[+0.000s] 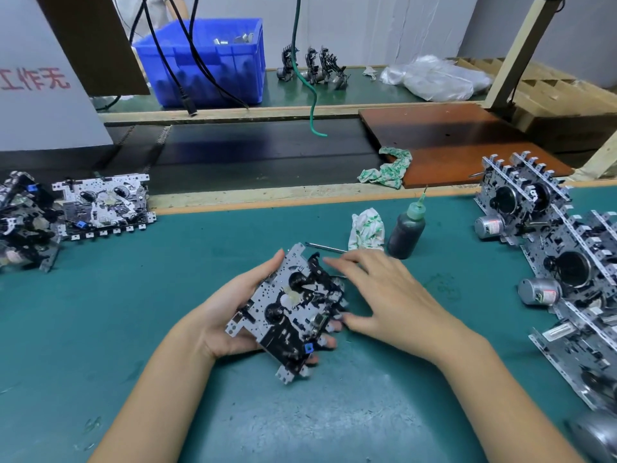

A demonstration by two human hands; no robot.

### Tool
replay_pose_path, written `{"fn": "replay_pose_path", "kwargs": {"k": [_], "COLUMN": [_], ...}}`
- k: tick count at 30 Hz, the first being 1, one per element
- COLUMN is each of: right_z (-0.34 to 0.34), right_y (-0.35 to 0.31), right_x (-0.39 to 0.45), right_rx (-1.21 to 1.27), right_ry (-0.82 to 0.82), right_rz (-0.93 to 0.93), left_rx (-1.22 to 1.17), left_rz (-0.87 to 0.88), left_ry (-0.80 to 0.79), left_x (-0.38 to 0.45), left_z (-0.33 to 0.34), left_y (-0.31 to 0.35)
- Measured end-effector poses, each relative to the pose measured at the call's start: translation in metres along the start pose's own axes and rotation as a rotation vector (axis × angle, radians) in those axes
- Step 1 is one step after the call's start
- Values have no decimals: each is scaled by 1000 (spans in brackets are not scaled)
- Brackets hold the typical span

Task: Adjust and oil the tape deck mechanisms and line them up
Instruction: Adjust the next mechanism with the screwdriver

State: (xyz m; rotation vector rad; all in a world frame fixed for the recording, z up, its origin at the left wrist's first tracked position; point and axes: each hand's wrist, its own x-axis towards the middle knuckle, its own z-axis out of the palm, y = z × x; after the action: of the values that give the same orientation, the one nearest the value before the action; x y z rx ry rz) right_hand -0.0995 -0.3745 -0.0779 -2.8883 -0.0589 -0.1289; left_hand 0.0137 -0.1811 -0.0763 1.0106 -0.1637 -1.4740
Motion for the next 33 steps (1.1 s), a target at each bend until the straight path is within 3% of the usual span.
{"fn": "replay_pose_path", "kwargs": {"k": [6, 9, 11, 14, 17, 19, 21, 24, 27, 33], "right_z": [-18, -20, -14, -1, 6, 10, 13, 15, 16, 21], "right_y": [-6, -9, -10, -9, -8, -8, -8, -6, -3, -1], "right_x": [-5, -22, -37, -56, -60, -59, -57, -54, -53, -52], "right_rx": [-123, -202, -219, -172, -183, -178, -191, -182, -134, -111], "right_ry": [-5, 124, 208, 249, 286, 301, 312, 303, 308, 348], "right_rz": [-92, -125, -109, -46, 1, 13, 10, -1, -24, -12], "left_rx": [-32, -99, 28, 445, 1168, 1592, 1756, 1851, 1807, 1744], "left_rz": [-2, 82, 147, 180, 235, 257, 260, 388, 636, 812], "left_ry": [21, -92, 24, 372, 846, 966, 1004, 1057, 1079, 1131], "left_x": [-4, -12, -18, -22, -27, -32, -35, -33, -29, -23], "left_z": [-10, -13, -16, -5, 19, 30, 36, 39, 38, 34], "left_y": [1, 7, 13, 12, -9, -30, -47, -58, -60, -66]}}
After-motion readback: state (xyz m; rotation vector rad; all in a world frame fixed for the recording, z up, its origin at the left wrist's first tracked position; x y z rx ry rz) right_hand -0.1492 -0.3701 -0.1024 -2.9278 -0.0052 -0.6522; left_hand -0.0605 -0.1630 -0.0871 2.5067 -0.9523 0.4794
